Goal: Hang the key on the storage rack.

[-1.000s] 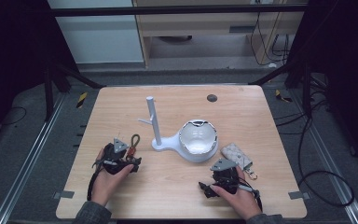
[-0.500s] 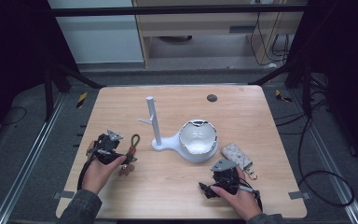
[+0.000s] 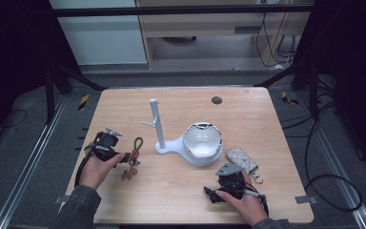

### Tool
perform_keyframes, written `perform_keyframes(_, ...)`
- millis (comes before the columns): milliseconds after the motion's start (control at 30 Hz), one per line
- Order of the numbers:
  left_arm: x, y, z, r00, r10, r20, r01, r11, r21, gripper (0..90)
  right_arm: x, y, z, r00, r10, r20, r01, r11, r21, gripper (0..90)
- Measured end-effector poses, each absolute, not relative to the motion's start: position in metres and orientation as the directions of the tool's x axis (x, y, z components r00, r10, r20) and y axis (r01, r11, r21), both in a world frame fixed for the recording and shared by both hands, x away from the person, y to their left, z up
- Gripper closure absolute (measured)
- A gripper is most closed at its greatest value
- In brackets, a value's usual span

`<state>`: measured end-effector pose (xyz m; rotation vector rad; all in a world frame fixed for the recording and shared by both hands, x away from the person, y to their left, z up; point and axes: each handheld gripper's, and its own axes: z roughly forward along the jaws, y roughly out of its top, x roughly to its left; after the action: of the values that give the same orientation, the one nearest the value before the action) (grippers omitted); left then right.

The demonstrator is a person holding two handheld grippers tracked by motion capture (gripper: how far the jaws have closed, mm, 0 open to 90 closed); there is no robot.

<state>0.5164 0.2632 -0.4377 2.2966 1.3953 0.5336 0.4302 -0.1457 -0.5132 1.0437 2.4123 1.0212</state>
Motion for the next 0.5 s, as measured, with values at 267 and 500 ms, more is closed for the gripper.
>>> perform_keyframes(267, 0.518, 0.264, -0.437, 0.435, 0.897, 0.072, 0.766, -0.411, 0.494, 26.3, 0.43, -0.147, -0.513, -0.687, 0.726, -0.01, 0.498, 0.482, 0.721, 0.2)
perform_keyframes(500, 0.522, 0.251, -0.44, 0.463, 0.885, 0.034, 0.776, -0.424, 0.467, 33.6, 0.43, -0.147, -0.513, -0.69, 0.724, -0.01, 0.497, 0.483, 0.721, 0.2)
